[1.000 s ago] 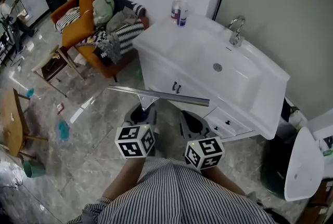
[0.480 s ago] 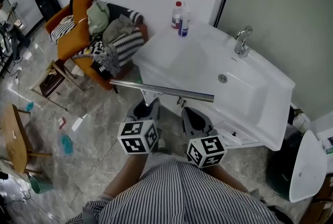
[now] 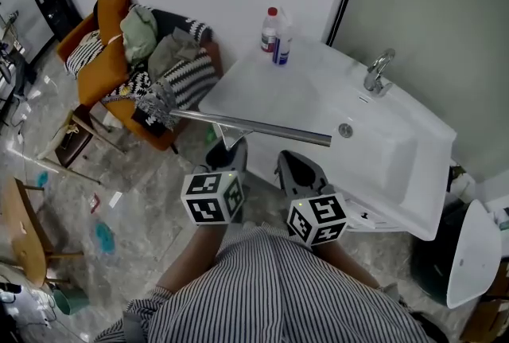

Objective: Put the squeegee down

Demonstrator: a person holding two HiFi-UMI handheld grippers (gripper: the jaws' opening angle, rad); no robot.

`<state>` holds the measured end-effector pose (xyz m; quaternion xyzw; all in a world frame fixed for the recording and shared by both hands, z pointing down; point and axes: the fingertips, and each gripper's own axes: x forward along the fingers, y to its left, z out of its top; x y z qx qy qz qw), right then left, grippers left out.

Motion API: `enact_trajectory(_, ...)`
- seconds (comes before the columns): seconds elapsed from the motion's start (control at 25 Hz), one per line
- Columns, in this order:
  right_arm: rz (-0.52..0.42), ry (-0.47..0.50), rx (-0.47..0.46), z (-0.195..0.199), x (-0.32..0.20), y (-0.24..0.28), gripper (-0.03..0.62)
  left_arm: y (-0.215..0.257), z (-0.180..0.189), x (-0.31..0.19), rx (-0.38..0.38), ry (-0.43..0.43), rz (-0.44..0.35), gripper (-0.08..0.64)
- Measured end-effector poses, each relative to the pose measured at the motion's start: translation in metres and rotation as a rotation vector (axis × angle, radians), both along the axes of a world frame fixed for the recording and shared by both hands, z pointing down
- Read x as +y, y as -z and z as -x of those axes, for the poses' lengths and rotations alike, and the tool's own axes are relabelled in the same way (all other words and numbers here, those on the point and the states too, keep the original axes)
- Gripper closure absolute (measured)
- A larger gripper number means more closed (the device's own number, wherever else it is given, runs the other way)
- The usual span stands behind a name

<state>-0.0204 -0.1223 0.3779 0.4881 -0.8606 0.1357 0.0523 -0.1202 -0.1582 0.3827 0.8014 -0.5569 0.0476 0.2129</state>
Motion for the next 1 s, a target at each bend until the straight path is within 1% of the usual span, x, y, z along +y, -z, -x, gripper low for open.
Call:
enact_trajectory(0.36, -0.001, -0.032, 0.0, 0.017, -0.048, -0.004, 0.577, -0.003, 0.016, -0.052, -0.004, -0.032, -0.011, 0.43)
enact_trajectory(0.56, 0.019, -0.027, 0.003, 0.025, -0.054, -0.011, 0.576, -0.01, 0.02, -0.062, 0.006, -0.037, 0.001, 0.43)
enact_trajectory(0.8, 0.056, -0.039, 0.001, 0.022, -0.053, -0.021, 0.577, -0.021, 0.017, -0.067, 0.006, -0.044, 0.033, 0.43)
enact_trajectory(1.0, 0.084, -0.004, -0.011, 0.026, -0.059, -0.029, 0.577, -0.032, 0.014, -0.076, -0.009, -0.048, 0.066, 0.43)
